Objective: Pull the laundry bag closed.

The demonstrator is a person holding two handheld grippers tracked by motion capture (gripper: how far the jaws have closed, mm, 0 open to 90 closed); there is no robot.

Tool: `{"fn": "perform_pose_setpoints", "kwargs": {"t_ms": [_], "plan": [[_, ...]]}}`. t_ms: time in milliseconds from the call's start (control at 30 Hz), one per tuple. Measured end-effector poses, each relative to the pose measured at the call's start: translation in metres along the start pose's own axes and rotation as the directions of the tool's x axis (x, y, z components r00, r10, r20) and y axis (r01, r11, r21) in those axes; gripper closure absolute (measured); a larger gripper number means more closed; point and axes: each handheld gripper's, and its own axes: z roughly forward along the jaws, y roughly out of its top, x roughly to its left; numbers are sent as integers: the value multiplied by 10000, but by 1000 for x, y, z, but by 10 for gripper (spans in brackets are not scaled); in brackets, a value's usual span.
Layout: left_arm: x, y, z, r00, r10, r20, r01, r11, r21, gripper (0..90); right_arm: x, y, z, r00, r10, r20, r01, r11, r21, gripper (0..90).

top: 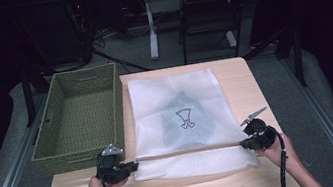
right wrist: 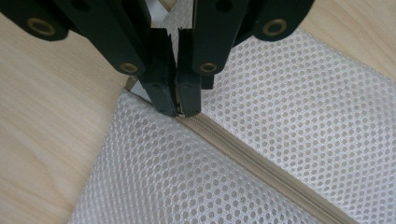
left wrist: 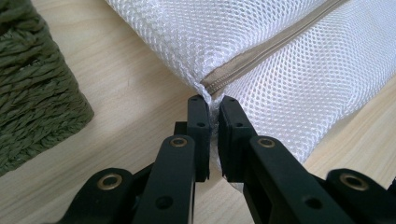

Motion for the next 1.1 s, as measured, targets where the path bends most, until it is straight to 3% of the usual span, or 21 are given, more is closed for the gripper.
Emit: {"fn": "perform_pose_setpoints", "kwargs": {"t_ms": [100,200,367,500,667,800,833,1033,1100], "plan": [[3,0,0,9999,-92,-60,92,10000,-28,832,1,-1,2,9997,-141,-184,141,9999,1,838],[5,0,-4,10000,33,-21,-33,10000,-21,738,0,-1,-2,9986,-80,-523,71,9998,-166,625],[7,1,-14,9999,88,61,-88,9999,-87,438,-2,-1,-14,9966,189,-804,-273,9942,-1041,354],[6,1,-25,9999,160,16,-159,9995,-273,340,-2,-1,-22,9984,254,-515,-330,9876,-1533,185],[-3,-1,-37,9962,802,-332,-810,9964,-241,236,-6,-3,-33,9995,303,135,-258,9662,-2564,93],[-7,-5,-48,9879,1206,-976,-1245,9916,-354,175,-12,-7,-40,9953,721,654,-487,9507,-3061,11],[-5,-7,-51,9876,1282,-911,-1305,9913,-198,160,-14,-8,-41,9938,858,701,-593,9464,-3174,0],[7,-19,-63,9833,1052,-1482,-1091,9939,-182,134,-25,-14,-43,9856,1213,1178,-719,9312,-3573,0],[12,-22,-66,9811,995,-1661,-1024,9947,-89,123,-29,-15,-43,9839,1280,1249,-756,9306,-3581,0]]}}
